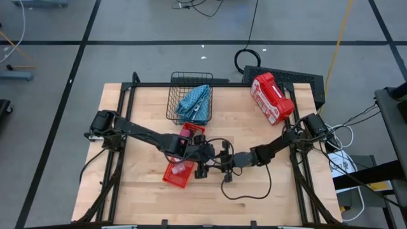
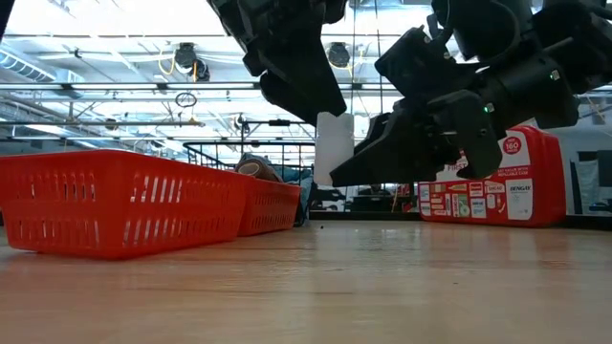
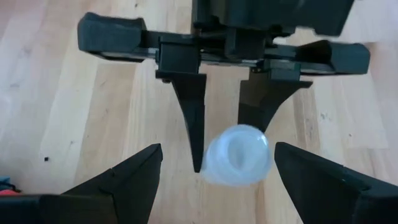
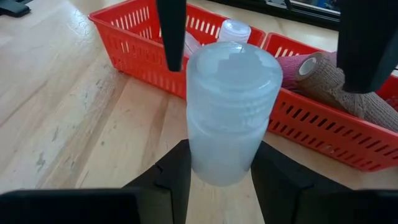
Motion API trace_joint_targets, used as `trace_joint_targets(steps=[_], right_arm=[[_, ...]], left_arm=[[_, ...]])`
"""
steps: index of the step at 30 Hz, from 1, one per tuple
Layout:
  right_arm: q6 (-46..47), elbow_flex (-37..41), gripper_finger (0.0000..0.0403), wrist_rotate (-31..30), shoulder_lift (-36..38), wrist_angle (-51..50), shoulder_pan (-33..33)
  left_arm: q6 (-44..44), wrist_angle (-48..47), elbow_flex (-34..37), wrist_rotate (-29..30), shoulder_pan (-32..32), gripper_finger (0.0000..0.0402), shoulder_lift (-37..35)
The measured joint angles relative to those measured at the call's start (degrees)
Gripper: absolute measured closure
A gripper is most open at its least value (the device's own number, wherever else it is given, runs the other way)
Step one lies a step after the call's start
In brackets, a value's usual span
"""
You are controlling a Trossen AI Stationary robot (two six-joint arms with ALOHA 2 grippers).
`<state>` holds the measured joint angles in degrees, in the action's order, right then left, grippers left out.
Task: Pick & place medical supplies in basket/bin
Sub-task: Put the white pill bottle into the bottom red bin
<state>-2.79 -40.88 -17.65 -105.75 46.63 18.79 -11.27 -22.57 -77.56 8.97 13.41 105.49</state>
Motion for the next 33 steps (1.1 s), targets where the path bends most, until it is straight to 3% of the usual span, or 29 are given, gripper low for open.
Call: trace_joint_targets(steps=[33], right_arm=[[0.0,0.0,0.0275,0.0,0.0,-0.2,0.0]], left_arm=[[-2.6,3.4,0.0,0.0,0.9,0.0085,1.9]])
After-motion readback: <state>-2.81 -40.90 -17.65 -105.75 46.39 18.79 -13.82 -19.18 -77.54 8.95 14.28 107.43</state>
